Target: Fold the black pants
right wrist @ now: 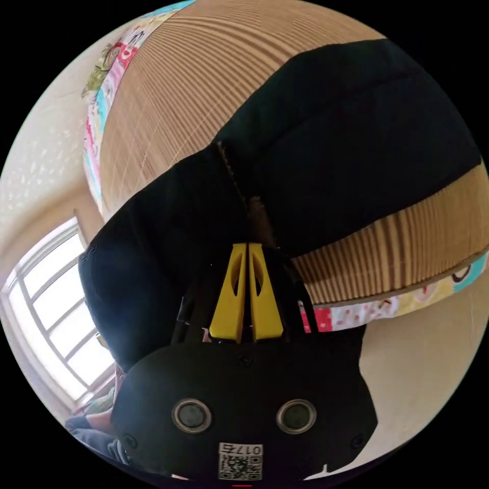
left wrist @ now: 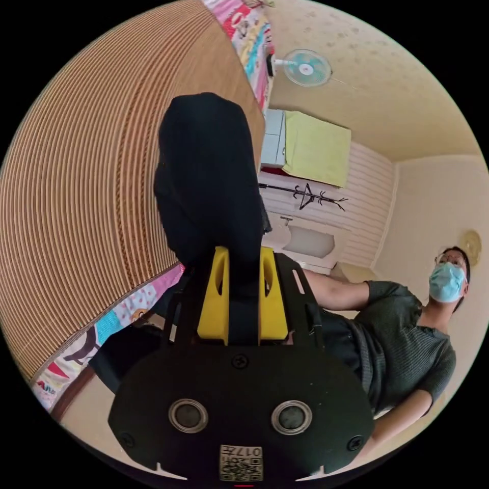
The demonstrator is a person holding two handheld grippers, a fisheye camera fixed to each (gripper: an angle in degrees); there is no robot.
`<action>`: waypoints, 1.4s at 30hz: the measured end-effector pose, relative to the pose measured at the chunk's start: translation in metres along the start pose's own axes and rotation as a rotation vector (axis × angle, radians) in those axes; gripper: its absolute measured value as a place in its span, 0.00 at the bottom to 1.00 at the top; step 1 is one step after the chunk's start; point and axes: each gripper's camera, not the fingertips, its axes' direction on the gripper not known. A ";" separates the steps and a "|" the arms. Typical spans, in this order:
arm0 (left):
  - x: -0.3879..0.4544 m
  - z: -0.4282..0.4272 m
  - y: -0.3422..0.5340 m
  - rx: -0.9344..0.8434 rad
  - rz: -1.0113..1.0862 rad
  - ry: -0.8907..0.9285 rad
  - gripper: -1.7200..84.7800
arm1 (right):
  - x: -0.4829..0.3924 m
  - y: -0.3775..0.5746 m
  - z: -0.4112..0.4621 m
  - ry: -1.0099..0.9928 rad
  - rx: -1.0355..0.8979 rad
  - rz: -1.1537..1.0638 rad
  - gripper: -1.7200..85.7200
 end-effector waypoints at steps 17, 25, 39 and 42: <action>0.085 0.069 -0.120 -0.045 0.181 -0.329 0.06 | 0.163 0.068 -0.074 -0.326 0.021 0.325 0.03; -0.056 -0.060 -0.121 0.122 -0.339 -0.650 0.22 | 0.178 0.139 -0.074 -0.770 0.091 0.124 0.08; 0.008 0.018 -0.146 -0.604 0.093 -0.329 0.10 | 0.078 0.117 -0.159 -0.574 0.478 -0.179 0.20; 0.025 -0.035 -0.168 -0.374 0.172 -0.543 0.14 | 0.083 0.147 -0.166 -0.373 0.468 -0.175 0.22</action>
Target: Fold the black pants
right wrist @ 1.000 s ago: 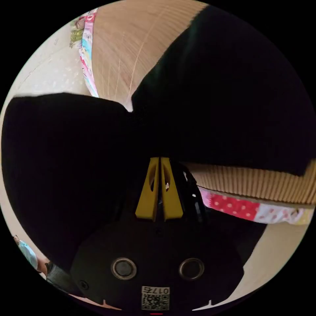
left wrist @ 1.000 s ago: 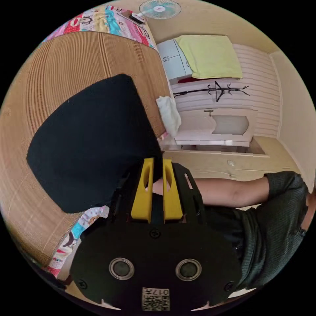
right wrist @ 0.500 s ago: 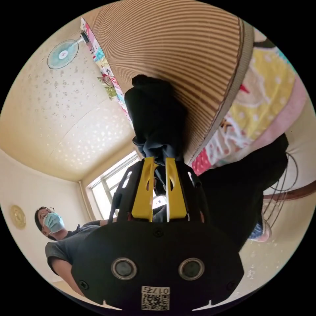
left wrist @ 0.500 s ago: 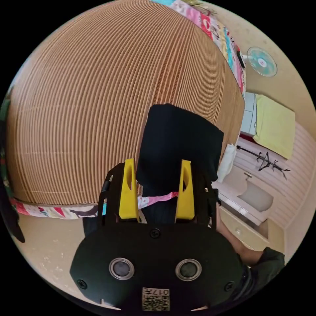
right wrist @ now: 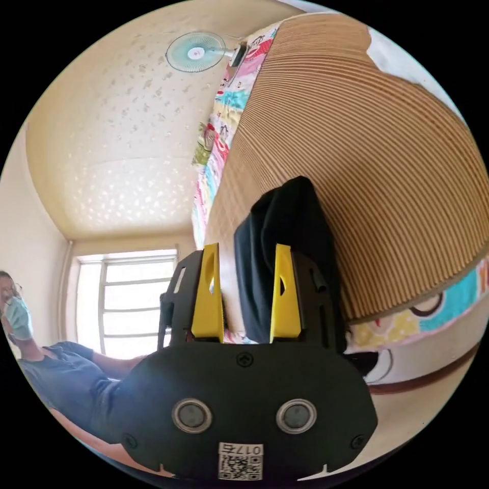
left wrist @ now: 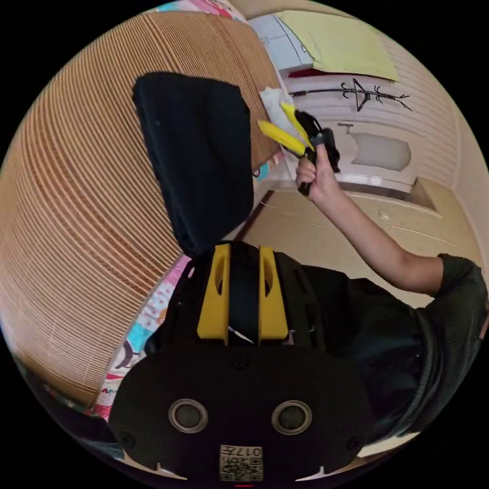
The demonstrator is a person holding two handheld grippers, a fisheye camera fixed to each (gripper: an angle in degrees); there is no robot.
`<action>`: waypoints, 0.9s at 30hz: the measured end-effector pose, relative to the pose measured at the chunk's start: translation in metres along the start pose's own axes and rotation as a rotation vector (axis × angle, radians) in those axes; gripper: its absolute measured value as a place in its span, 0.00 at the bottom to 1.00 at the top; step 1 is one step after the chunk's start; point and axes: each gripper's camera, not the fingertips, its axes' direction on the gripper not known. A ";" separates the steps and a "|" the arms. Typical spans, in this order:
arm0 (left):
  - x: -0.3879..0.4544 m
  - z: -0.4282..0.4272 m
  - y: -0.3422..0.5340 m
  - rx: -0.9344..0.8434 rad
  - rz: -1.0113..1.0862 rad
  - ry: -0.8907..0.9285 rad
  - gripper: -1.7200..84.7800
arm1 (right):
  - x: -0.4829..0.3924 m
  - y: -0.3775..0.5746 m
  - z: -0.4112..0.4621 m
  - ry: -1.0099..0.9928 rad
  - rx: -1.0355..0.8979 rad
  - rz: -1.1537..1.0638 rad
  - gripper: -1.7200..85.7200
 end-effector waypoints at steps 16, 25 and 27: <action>-0.203 0.088 -0.032 0.158 -0.460 0.689 0.20 | 0.050 0.033 0.070 -0.082 -0.387 0.130 0.30; -0.109 0.100 -0.043 0.000 -0.243 0.734 0.17 | 0.032 0.064 -0.024 -0.389 -0.418 0.063 0.21; -0.047 0.101 -0.076 -0.049 -0.105 0.712 0.17 | 0.019 0.066 -0.070 -0.424 -0.338 0.018 0.20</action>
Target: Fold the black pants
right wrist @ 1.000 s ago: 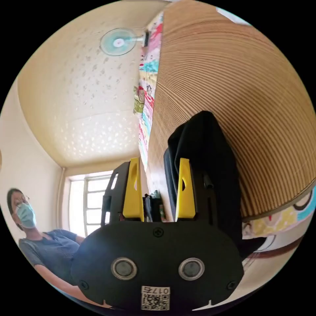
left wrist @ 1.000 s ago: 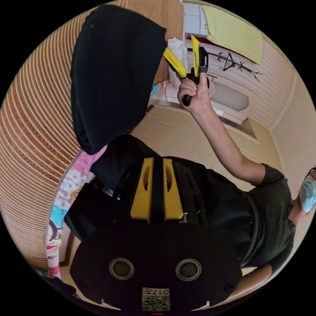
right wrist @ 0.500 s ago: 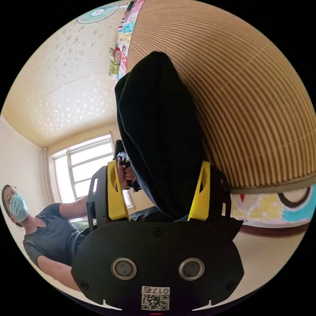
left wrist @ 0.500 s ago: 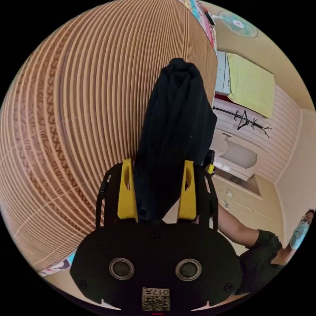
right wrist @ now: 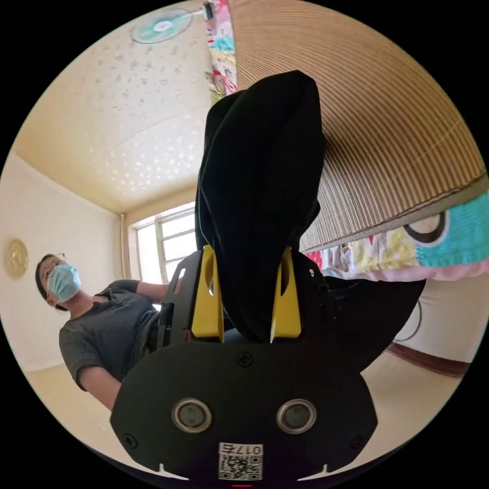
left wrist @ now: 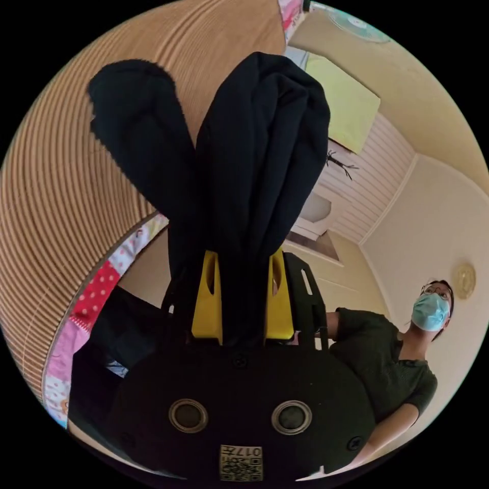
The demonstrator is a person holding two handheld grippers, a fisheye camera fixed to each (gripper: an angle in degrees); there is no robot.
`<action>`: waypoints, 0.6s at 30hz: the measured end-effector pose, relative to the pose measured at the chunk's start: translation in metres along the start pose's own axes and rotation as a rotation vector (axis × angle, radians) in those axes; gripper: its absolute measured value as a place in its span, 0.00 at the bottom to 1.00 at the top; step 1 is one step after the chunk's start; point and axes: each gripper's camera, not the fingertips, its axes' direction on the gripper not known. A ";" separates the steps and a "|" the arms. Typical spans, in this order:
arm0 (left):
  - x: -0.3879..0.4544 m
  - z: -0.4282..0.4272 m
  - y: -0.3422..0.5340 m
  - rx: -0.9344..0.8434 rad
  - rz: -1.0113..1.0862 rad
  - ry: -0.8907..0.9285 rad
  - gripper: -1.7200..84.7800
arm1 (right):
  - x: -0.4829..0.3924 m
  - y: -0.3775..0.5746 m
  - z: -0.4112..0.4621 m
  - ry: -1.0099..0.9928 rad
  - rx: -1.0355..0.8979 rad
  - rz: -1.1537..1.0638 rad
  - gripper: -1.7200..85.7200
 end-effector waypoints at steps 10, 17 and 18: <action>0.201 0.191 -0.152 -0.042 0.472 0.047 0.18 | -0.264 -0.017 -0.201 0.418 0.146 -0.425 0.22; 0.116 0.295 -0.220 -0.083 0.014 -0.124 0.16 | -0.259 -0.095 -0.238 1.113 0.368 0.144 0.20; 0.092 0.303 -0.211 -0.130 -0.022 -0.166 0.14 | -0.238 -0.111 -0.223 1.219 0.366 0.160 0.14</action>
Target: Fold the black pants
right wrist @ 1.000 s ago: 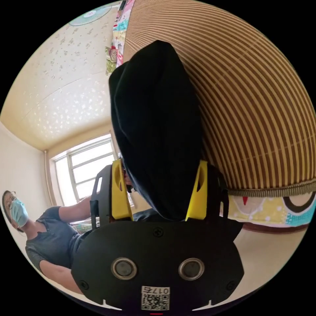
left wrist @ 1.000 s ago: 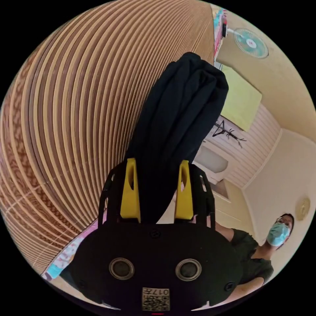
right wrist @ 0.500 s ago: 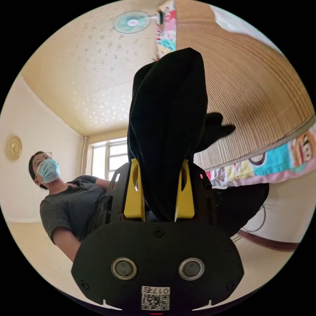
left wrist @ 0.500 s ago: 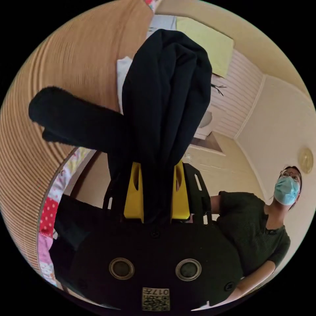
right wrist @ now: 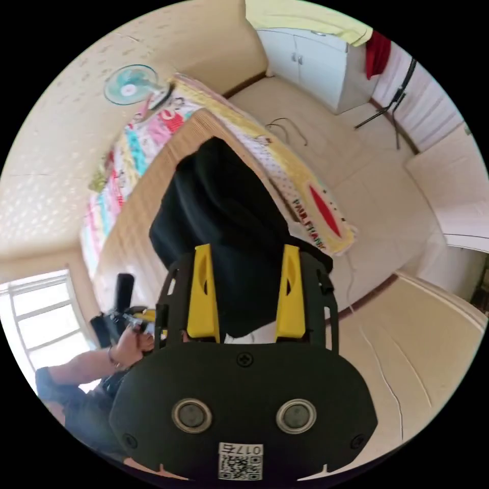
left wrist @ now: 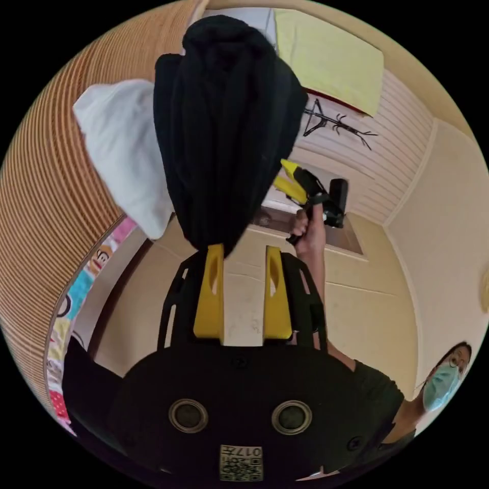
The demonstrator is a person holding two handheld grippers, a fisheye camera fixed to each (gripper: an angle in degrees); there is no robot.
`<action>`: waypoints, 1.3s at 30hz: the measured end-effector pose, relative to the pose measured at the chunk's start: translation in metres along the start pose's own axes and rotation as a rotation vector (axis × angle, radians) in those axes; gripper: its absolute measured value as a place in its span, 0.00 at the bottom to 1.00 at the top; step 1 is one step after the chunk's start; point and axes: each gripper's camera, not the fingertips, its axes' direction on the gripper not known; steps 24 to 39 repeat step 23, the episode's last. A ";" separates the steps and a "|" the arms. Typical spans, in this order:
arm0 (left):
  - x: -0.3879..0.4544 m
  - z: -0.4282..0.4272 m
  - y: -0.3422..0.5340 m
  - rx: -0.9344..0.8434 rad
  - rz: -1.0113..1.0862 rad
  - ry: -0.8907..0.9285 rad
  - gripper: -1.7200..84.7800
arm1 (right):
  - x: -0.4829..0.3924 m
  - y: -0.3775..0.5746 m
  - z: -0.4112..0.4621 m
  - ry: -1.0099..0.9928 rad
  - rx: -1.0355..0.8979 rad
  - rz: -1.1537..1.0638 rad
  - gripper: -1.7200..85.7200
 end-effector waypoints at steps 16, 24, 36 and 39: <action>-0.207 -0.307 0.549 0.567 -0.959 -0.425 0.12 | -0.017 0.016 0.152 0.254 -0.161 0.238 0.03; -0.205 -0.154 0.652 0.837 -0.881 -0.204 0.08 | 0.017 0.205 0.226 -0.495 0.118 0.682 0.03; -0.205 -0.154 0.652 0.837 -0.881 -0.204 0.08 | 0.017 0.205 0.226 -0.495 0.118 0.682 0.03; -0.205 -0.154 0.652 0.837 -0.881 -0.204 0.08 | 0.017 0.205 0.226 -0.495 0.118 0.682 0.03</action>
